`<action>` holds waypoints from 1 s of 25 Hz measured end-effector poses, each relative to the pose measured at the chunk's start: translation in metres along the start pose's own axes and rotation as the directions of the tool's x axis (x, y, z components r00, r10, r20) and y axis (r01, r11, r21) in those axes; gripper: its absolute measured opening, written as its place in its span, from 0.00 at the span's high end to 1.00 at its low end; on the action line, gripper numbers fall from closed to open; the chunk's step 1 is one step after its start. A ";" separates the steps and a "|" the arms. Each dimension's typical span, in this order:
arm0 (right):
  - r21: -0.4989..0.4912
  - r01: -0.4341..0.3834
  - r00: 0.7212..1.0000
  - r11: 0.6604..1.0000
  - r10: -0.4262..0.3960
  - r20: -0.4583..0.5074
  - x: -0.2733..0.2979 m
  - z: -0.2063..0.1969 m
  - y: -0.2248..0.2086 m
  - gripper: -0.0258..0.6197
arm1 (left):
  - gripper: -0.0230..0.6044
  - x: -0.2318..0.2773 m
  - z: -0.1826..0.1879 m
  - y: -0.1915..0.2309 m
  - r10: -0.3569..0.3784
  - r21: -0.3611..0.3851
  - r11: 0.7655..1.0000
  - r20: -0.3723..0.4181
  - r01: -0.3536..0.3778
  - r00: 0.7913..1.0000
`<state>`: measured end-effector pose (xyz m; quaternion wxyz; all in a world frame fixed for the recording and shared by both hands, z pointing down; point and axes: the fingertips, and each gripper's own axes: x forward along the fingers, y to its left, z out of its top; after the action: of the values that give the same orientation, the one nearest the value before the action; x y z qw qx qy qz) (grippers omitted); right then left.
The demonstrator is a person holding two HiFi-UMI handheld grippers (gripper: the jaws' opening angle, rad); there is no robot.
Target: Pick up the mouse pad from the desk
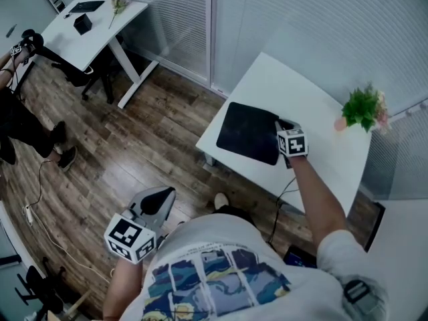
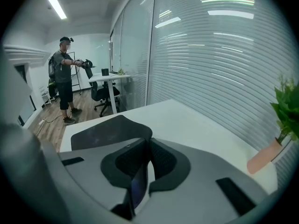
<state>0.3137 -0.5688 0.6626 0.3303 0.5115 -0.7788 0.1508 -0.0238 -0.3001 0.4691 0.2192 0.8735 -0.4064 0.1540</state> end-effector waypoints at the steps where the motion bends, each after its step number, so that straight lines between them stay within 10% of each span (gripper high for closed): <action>1: 0.000 0.001 1.000 1.000 -0.001 -0.001 -0.004 0.002 0.004 0.91 | 0.96 -0.006 -0.002 0.001 -0.004 0.000 1.000 0.002 0.004 1.000; 25: -0.054 0.033 0.995 0.998 -0.027 0.094 -0.119 0.091 0.088 0.92 | 0.96 -0.128 -0.049 0.015 -0.044 -0.009 0.999 0.113 0.045 0.993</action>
<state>0.2325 -0.4998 0.5254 0.3100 0.5202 -0.7895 0.1000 -0.1194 -0.2012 0.4577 0.2045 0.8884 -0.3995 0.0970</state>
